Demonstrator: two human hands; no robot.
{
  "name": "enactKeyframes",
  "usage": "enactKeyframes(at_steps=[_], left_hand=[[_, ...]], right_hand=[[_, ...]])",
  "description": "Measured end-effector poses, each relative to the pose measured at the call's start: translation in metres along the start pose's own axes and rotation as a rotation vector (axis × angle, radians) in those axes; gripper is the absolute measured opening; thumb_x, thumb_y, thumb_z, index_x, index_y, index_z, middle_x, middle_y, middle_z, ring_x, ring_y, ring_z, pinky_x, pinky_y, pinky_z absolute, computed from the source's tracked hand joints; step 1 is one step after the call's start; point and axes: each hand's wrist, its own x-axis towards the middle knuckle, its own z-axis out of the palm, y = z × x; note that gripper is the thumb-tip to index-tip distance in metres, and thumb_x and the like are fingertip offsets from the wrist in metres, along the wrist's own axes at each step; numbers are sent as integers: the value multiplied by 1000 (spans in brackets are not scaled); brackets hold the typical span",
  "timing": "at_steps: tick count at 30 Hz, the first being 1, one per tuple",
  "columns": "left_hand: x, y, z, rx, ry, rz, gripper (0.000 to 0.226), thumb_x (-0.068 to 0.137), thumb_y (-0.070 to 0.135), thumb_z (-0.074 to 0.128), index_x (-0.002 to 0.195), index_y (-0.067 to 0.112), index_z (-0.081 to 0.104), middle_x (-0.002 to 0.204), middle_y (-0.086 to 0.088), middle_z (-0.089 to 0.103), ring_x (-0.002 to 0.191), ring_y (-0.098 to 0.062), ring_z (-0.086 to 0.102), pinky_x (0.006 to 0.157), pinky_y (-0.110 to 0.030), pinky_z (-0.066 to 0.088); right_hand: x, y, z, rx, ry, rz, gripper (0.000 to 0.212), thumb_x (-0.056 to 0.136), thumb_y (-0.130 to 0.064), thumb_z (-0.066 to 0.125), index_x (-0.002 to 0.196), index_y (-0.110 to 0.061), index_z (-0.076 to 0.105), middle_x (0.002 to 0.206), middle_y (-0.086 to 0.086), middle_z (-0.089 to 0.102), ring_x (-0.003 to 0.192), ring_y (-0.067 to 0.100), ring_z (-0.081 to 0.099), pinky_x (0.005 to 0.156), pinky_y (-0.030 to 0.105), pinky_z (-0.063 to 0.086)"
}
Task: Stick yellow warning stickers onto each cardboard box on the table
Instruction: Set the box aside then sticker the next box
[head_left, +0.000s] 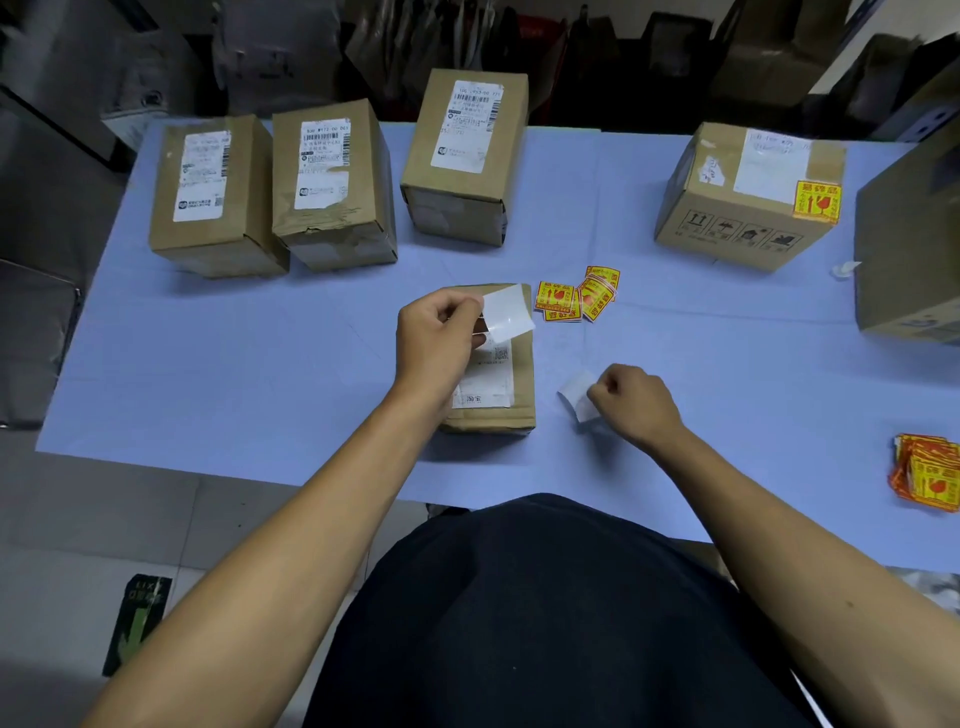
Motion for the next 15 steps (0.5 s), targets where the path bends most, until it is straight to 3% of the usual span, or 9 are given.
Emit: enactKeyframes(at_steps=[4,10,12,15], left_hand=[[-1,-3,-2,41,-8,7,22,89,10,61,70,14,71,72,5,67,69,-12,62,68,-28,57],[0,-6,-4,78,-28,-11,24,89,16,64,67,21,72,70,6,68,68,-12,64,77,-39,59],[0,-5,-5,86,-32,-21,21,86,19,64,67,20,73,72,4,69,70,-14,65,79,-44,60],[2,-4,-7,128,-29,-28,16,79,25,63,69,18,73,74,3,72,76,-20,71,83,-52,60]], right_hand=[[1,12,5,-46,-4,59,11,86,-18,60,80,-8,63,84,11,68,81,33,62,63,34,44],[-3,17,1,-74,42,110,13,80,-16,62,81,-18,50,82,5,61,71,24,51,53,29,32],[-6,17,-1,-91,45,114,10,82,-14,59,89,-19,53,88,2,62,72,21,50,57,30,33],[-14,8,-6,-70,134,34,27,87,-10,54,110,-18,64,103,1,63,87,22,54,68,30,38]])
